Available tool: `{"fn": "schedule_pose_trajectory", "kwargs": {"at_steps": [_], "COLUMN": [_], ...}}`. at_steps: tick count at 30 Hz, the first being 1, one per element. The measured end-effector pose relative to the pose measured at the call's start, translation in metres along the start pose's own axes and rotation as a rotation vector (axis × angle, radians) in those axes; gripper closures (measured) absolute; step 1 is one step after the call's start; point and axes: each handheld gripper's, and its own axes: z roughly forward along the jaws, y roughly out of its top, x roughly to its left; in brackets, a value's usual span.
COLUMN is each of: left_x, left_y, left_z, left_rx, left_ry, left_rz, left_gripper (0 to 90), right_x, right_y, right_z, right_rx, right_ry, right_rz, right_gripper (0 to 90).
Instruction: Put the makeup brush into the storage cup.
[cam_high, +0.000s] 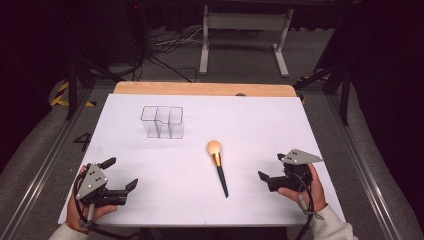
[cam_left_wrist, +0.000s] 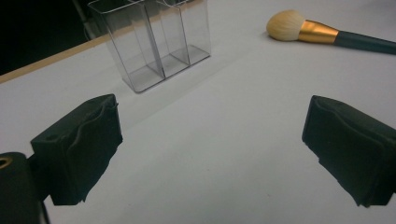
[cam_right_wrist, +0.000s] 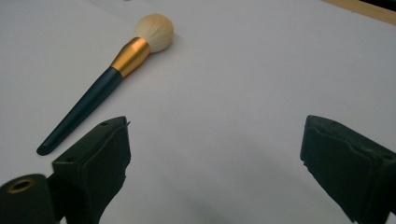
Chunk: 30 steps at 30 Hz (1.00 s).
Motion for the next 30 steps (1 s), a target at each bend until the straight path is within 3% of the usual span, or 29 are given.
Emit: {"fn": "schedule_pose_trajectory", "kwargs": {"at_steps": [5, 9, 11, 12, 18, 19, 22, 23, 26, 30], "left_x": [0.001, 0.001, 0.001, 0.001, 0.001, 0.000, 0.000, 0.000, 0.001, 0.001], "left_y": [-0.001, -0.002, -0.002, -0.002, -0.003, -0.003, -0.004, -0.004, -0.004, -0.004], "left_z": [0.002, 0.003, 0.003, 0.004, 0.006, 0.006, 0.006, 0.007, 0.007, 0.008], "left_rx": [0.012, 0.016, 0.019, 0.025, 0.033, 0.035, 0.035, 0.041, 0.047, 0.048], "left_ry": [-0.006, -0.003, -0.004, -0.001, -0.010, -0.011, -0.013, -0.019, -0.019, -0.021], "left_rz": [-0.013, -0.009, -0.009, -0.006, -0.015, -0.011, -0.011, -0.013, -0.015, -0.013], "left_gripper": [5.3, 5.3, 5.3, 5.4, 5.4, 5.4, 5.4, 5.5, 5.7, 5.7], "right_x": [0.007, 0.018, 0.020, 0.025, 0.036, 0.041, 0.045, 0.048, 0.051, 0.055], "right_y": [0.027, 0.051, 0.055, 0.065, 0.081, 0.088, 0.092, 0.096, 0.099, 0.103], "right_z": [0.015, 0.030, 0.032, 0.041, 0.065, 0.078, 0.088, 0.101, 0.110, 0.134], "right_rx": [0.162, 0.253, 0.263, 0.312, 0.376, 0.409, 0.432, 0.445, 0.455, 0.511], "right_ry": [0.056, 0.078, 0.083, 0.103, 0.116, 0.127, 0.125, 0.118, 0.122, 0.124], "right_rz": [0.001, -0.011, -0.013, -0.010, 0.022, 0.030, 0.031, 0.047, 0.047, 0.070], "right_gripper": [8.2, 8.5, 8.4, 8.1, 9.9, 11.3, 11.8, 13.8, 17.1, 18.0]}}
